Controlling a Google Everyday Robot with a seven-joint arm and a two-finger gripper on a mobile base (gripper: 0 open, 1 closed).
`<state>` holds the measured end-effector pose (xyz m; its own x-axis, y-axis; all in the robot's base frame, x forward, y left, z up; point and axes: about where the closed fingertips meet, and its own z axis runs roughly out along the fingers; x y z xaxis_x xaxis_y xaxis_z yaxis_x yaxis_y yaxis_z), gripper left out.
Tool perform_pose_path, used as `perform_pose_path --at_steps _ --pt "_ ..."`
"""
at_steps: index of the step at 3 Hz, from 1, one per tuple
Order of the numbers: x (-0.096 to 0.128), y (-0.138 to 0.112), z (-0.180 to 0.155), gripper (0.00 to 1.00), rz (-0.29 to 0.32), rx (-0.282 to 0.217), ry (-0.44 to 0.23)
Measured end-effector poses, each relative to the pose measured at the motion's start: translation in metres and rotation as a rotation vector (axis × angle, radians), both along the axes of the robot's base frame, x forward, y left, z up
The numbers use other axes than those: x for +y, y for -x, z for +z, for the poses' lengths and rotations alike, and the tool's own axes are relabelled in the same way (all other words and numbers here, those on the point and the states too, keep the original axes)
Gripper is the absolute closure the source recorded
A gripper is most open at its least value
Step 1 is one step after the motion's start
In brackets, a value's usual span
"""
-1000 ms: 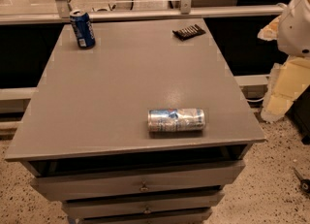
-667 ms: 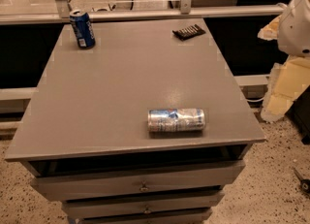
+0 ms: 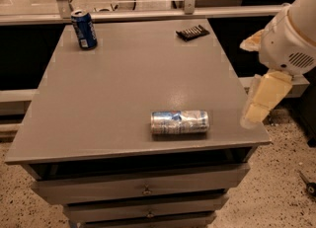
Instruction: Move redbull can near pepsi can
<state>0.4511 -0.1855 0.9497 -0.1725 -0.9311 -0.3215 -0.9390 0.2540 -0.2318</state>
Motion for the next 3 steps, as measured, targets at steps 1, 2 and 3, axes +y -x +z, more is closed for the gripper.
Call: perform_pose_path --at_steps 1,2,3 --pt "0.027 -0.017 -0.017 0.0 0.026 -0.006 -0.085" --pt "0.067 -0.044 -0.025 0.0 0.065 -0.02 -0.192" --pt "0.067 -0.044 -0.025 0.0 0.065 -0.02 -0.192"
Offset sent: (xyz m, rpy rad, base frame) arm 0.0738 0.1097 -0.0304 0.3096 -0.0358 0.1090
